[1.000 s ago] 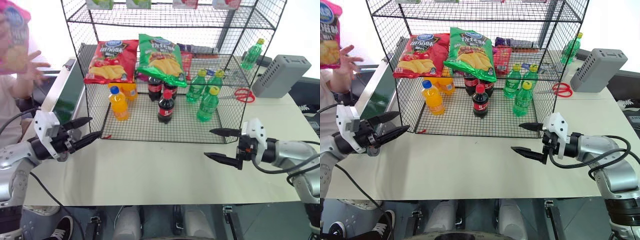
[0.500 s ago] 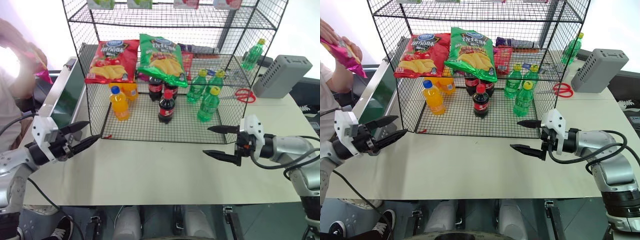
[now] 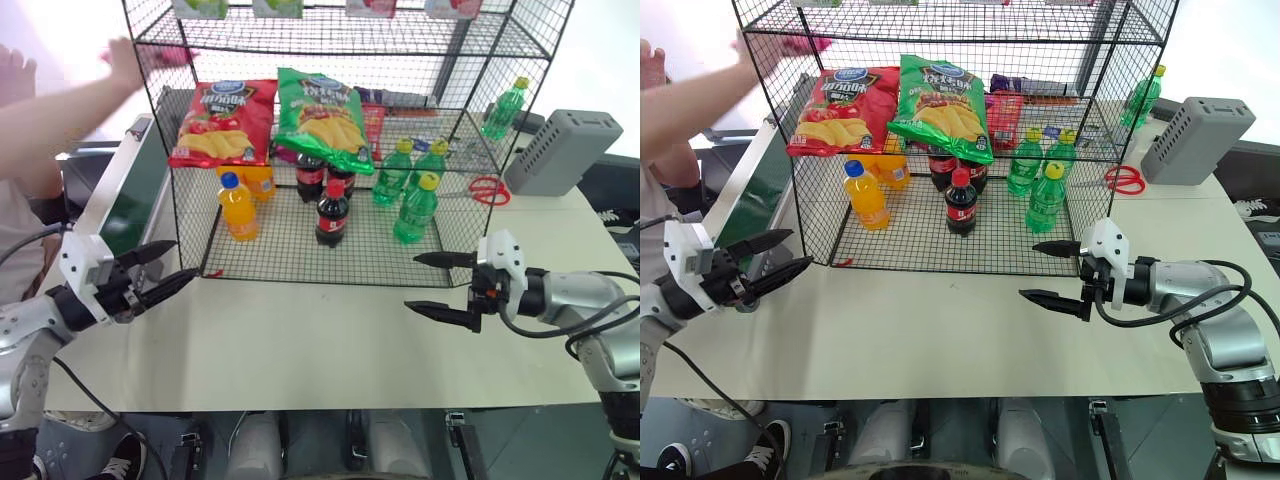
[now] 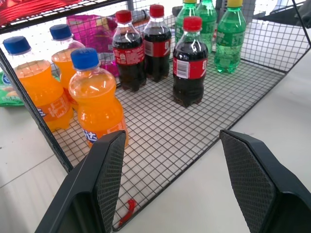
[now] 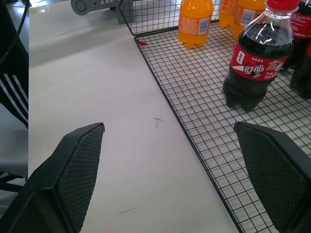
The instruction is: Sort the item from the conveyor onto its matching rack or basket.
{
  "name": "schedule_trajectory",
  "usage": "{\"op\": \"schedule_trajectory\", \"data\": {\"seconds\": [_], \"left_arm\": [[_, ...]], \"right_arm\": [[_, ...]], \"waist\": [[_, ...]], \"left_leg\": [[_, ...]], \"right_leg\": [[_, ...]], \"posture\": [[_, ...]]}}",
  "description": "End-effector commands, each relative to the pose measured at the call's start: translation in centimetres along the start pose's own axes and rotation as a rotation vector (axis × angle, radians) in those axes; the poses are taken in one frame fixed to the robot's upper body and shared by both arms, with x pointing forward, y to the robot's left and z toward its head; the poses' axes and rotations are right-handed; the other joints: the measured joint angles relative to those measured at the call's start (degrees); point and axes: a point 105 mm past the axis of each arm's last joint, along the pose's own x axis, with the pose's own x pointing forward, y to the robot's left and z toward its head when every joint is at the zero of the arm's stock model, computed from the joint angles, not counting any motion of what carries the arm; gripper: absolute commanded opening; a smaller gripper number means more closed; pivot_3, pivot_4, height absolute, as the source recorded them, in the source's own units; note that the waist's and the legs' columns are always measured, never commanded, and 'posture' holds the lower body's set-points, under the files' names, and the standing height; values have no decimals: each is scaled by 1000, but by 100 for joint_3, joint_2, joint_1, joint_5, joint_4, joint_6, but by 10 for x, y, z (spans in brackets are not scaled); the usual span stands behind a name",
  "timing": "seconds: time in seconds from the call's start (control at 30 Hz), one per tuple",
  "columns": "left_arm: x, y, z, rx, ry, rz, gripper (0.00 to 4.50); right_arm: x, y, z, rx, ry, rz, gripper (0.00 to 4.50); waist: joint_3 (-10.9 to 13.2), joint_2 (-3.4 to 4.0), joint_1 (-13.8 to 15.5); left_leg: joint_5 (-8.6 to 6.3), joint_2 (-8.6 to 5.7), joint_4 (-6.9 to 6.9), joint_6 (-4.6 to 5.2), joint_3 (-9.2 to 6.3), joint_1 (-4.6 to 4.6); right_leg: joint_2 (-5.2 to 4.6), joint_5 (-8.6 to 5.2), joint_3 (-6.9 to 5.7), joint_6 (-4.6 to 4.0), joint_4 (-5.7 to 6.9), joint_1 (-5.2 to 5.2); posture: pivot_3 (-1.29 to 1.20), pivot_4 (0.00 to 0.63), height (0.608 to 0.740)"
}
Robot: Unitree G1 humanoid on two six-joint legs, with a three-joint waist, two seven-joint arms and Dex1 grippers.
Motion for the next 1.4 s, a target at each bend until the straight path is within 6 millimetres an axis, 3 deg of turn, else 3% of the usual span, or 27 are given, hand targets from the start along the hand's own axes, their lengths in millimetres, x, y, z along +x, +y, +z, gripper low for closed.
{"op": "schedule_trajectory", "data": {"seconds": [0.03,0.67,0.87,1.13,1.27,1.4], "left_arm": [[0,4,13,83,-31,27,3252],[-5,-1,9,33,-11,3,3252],[-8,1,8,38,-4,26,3252],[-20,0,4,157,43,53,3252],[-34,5,5,208,66,111,3252],[-53,9,-1,373,164,159,3252]], "right_arm": [[1,-2,9,-44,-19,0,4446],[6,1,16,-38,-39,12,4446],[7,4,18,46,-64,33,4446],[28,10,32,78,-166,78,4446],[45,19,38,93,-208,117,4446],[61,25,41,85,-231,151,4446]], "waist": [[0,0,1],[0,0,-1],[0,0,0],[0,0,-9],[0,0,-9],[0,-1,-10]], "left_leg": [[0,0,0,0,0,0],[0,0,0,0,0,0],[0,0,0,0,0,0],[0,1,-1,0,0,0],[0,2,-1,0,-1,0],[0,1,-1,0,1,-1]], "right_leg": [[0,0,0,0,0,0],[0,0,0,0,0,0],[0,0,0,0,0,0],[0,0,0,-1,-1,0],[0,0,0,-1,-1,-1],[-2,-1,0,-1,-2,-1]], "posture": [[0,150,740],[0,150,740],[0,150,740],[0,150,740],[0,150,740],[0,150,740]]}}
